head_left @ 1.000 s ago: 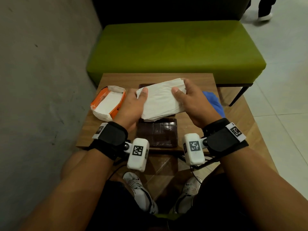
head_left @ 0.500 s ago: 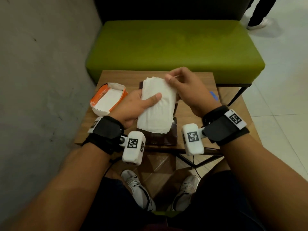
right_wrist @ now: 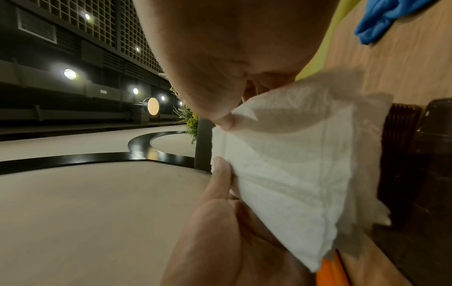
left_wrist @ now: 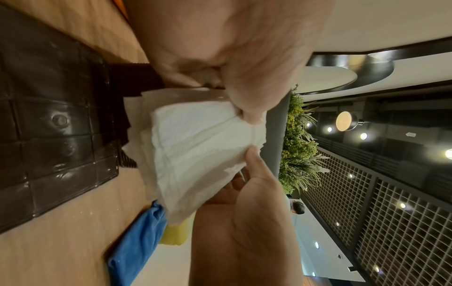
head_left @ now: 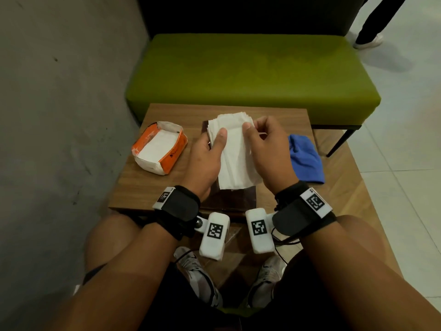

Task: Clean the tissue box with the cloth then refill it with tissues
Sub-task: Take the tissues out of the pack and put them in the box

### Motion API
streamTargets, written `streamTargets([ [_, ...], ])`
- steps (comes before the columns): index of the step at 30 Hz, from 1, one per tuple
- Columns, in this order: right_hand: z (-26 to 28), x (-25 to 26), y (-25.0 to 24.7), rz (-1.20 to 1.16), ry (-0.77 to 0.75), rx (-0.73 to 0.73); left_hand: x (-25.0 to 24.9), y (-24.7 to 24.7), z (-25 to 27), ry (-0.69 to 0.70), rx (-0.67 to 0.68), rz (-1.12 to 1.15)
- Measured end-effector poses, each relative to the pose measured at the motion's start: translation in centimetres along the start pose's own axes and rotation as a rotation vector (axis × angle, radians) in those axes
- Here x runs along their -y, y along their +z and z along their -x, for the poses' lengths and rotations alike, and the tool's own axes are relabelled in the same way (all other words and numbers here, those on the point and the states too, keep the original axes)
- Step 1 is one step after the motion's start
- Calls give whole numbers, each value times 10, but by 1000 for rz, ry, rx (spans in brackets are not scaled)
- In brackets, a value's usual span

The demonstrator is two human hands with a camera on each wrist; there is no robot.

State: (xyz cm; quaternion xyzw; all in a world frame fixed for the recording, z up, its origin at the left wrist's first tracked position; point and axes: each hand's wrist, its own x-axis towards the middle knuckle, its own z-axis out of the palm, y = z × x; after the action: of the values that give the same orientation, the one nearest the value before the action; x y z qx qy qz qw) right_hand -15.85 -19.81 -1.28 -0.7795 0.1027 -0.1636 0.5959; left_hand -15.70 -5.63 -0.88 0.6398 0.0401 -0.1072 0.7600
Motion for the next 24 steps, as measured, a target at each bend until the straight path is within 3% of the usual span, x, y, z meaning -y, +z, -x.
streamTargets([
  [14, -11, -1, 4, -30, 95, 62, 7, 4, -5, -6, -47, 52],
  [19, -11, 0, 6, -56, 107, 22, 7, 5, -7, -12, -75, 86],
  [24, -9, 1, 8, 31, 36, 46, 7, 5, -7, 5, -75, 89],
])
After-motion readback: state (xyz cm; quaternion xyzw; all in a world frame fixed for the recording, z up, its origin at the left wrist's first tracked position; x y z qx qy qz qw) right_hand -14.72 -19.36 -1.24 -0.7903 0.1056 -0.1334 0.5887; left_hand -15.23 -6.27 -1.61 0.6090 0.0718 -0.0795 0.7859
